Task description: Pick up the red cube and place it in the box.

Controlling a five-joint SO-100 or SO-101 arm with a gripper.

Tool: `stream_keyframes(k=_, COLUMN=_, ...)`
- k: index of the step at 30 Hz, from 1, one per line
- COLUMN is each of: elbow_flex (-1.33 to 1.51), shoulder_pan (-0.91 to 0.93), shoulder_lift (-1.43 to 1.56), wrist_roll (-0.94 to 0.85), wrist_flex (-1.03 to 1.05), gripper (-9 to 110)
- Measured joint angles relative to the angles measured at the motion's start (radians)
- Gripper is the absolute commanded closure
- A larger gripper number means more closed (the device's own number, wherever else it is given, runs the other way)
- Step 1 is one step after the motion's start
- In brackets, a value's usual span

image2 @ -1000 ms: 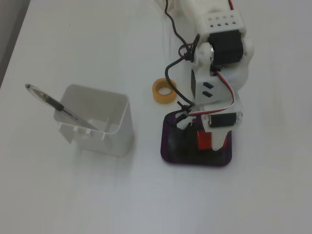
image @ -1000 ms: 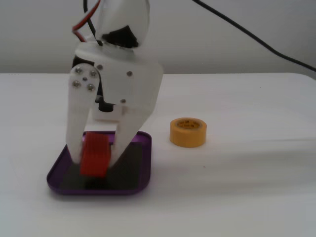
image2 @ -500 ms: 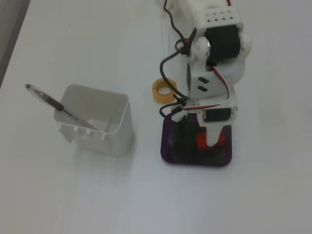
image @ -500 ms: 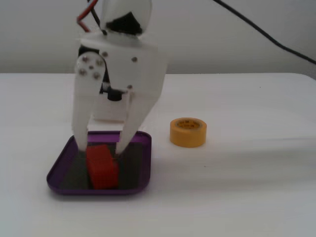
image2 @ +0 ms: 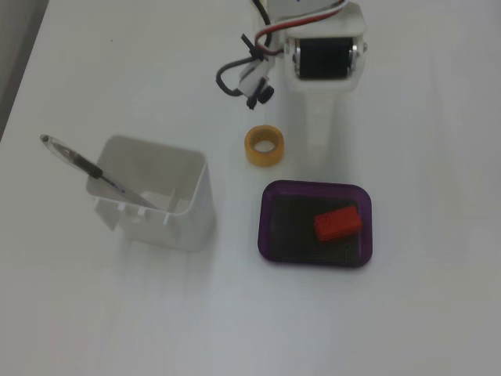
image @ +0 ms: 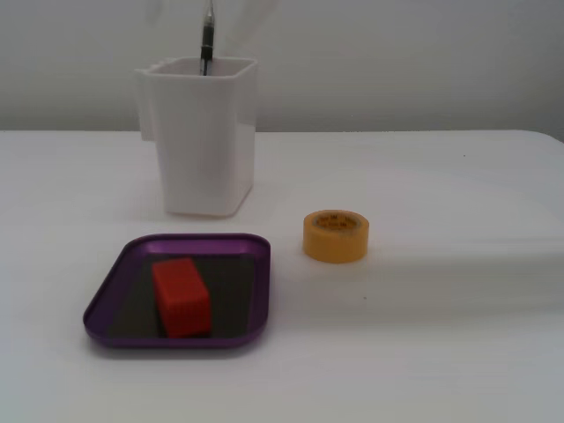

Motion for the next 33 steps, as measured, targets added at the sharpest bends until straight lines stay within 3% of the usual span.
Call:
stream_keyframes(k=13, elbow_flex=0.871, shoulder_pan=0.002, shoulder_lift=0.681, wrist_roll=0.0, wrist_flex=-0.054, gripper=86)
stream_keyframes(k=33, elbow_flex=2.046, shoulder_pan=0.014, shoulder_lift=1.44, wrist_roll=0.003, wrist_flex=-0.64, gripper=86)
